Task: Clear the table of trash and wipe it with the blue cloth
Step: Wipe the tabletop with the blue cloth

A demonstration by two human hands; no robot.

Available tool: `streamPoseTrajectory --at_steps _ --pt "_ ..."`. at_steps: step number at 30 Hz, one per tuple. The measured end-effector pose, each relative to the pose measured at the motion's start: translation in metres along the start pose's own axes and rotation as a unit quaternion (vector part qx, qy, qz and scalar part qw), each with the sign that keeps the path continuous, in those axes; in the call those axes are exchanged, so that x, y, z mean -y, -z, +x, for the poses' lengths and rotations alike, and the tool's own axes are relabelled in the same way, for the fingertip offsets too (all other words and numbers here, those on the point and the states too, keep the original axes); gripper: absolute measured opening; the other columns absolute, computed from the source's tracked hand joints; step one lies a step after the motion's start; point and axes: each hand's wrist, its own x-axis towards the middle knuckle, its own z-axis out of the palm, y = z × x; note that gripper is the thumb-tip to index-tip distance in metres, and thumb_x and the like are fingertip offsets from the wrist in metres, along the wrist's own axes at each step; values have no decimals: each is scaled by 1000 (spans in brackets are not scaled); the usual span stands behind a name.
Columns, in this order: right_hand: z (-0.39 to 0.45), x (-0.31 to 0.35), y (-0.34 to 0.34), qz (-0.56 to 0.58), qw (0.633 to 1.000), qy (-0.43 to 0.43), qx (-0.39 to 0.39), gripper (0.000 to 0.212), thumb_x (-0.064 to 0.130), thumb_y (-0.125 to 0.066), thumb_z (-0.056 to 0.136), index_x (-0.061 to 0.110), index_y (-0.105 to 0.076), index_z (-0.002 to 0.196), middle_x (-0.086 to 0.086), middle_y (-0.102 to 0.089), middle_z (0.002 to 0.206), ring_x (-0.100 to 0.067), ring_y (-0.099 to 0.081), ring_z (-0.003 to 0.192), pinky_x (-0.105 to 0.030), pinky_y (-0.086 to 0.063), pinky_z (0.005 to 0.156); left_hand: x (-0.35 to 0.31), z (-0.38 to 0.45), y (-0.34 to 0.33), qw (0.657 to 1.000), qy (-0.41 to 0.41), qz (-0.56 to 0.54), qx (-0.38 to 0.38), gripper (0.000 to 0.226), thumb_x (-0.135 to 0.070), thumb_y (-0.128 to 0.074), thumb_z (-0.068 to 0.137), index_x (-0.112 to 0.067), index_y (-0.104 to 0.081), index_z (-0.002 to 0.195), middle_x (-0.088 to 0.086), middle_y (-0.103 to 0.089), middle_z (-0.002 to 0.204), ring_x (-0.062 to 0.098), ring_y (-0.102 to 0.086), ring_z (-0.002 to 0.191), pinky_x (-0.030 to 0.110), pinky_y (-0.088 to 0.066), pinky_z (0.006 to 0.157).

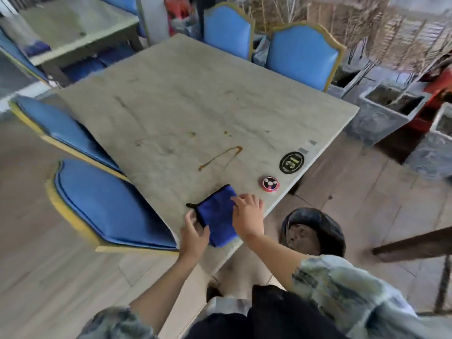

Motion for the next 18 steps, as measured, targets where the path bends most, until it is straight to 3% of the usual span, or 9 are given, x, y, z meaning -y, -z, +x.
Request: streamPoseTrajectory --at_steps 2,3,5,7,10,14,18 --pt "-2 14 -16 -29 1000 4 7 48 36 -31 88 18 -61 121 -11 -55 127 -39 -47 119 -48 -22 106 18 7 17 995 -23 97 -26 56 -11 -66 80 -4 -44 130 14 -56 125 30 -50 118 37 -39 101" --pt "-5 21 -23 -57 998 5 37 58 48 -25 89 20 -53 132 -11 -45 142 -39 -34 133 -51 -10 112 26 10 23 988 -40 141 -38 54 -10 -65 81 -4 -46 131 14 -54 127 31 -46 121 38 -35 102" --pt "-8 32 -39 -104 991 -4 87 75 70 -17 87 27 -26 148 -5 -13 158 -34 -2 146 -54 13 112 38 19 32 975 -74 202 -49 50 -4 -61 83 -5 -48 131 13 -50 133 32 -41 127 44 -31 106" --pt "-9 39 -52 -146 983 -27 109 85 80 -11 81 32 -7 151 -2 8 157 -34 16 144 -57 25 106 49 33 36 965 -92 243 -42 46 -1 -57 85 -4 -48 130 16 -42 143 35 -34 136 52 -22 113" --pt "-8 42 -61 -182 975 -35 121 80 77 -13 85 32 -10 150 -6 3 157 -36 10 145 -61 20 108 60 55 38 955 -100 278 -11 45 -5 -50 91 1 -44 136 20 -31 151 37 -20 143 54 -11 116" --pt "-8 13 -54 -177 974 65 125 62 61 -10 96 32 -33 145 -4 -30 154 -30 -15 144 -50 -5 114 68 71 40 943 -117 311 12 55 -27 -32 94 2 -37 141 20 -27 153 35 -17 144 53 -12 114" --pt "14 -26 -34 -167 974 97 123 62 56 -9 98 25 -34 146 2 -24 154 -24 -16 145 -36 -2 118 78 74 39 926 -130 353 37 69 -47 -16 96 -1 -26 147 17 -19 156 30 -11 146 51 -6 114"
